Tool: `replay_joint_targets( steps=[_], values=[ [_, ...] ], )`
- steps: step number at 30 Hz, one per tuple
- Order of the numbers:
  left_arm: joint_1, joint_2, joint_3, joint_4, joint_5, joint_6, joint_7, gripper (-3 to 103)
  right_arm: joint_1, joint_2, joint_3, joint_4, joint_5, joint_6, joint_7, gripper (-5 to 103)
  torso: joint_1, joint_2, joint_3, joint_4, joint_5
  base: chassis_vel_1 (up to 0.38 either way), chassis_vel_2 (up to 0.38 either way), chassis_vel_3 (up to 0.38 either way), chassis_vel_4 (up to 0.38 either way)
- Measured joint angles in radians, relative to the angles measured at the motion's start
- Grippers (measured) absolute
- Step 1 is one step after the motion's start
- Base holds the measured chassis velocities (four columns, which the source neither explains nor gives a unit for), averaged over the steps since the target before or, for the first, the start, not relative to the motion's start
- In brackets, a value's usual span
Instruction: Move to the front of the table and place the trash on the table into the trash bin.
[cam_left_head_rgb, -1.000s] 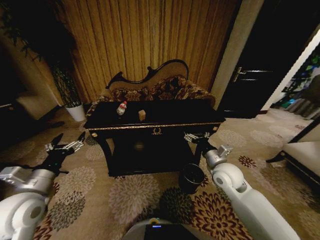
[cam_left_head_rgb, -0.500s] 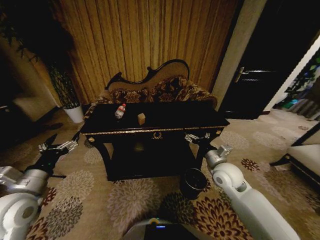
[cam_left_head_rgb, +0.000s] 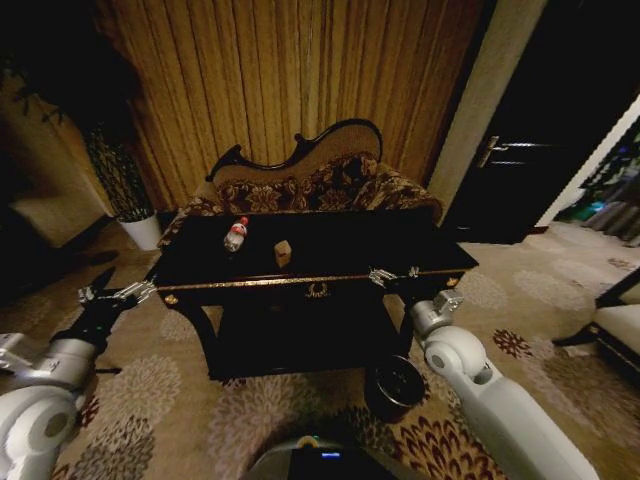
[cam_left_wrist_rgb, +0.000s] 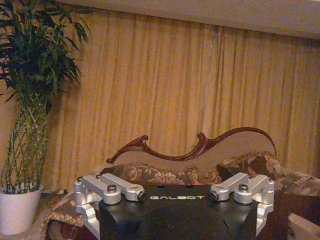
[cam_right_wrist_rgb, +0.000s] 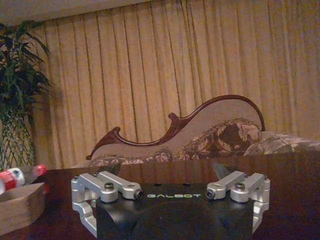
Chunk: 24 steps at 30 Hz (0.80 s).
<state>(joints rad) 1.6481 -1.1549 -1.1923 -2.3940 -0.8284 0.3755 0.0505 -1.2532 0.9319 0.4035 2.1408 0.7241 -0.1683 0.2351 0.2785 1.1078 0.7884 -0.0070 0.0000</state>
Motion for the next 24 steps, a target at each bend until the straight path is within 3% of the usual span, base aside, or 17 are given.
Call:
replay_joint_targets(
  steps=[15, 21, 24],
  values=[
    [0.007, -0.003, 0.0, -0.007, 0.0, -0.005, 0.003, 100, -0.011, -0.029, -0.002, 0.008, -0.002, 0.001, 0.003, 100, 0.001, 0.0, 0.0, -0.0001, 0.0001, -0.131, 0.13, 0.127, -0.14],
    [0.022, -0.009, -0.009, -0.005, 0.0, -0.028, 0.019, 100, -0.011, -0.128, -0.014, 0.06, 0.137, -0.036, 0.044, 100, -0.001, 0.001, 0.0, -0.0001, 0.0001, 0.0, 0.0, 0.0, 0.0],
    [0.023, -0.016, -0.006, -0.005, 0.002, -0.031, 0.023, 100, 0.01, -0.233, -0.02, 0.106, 0.262, -0.064, 0.078, 100, -0.001, 0.0, 0.0, -0.0002, 0.0001, 0.0, 0.0, 0.0, 0.0]
  ],
)
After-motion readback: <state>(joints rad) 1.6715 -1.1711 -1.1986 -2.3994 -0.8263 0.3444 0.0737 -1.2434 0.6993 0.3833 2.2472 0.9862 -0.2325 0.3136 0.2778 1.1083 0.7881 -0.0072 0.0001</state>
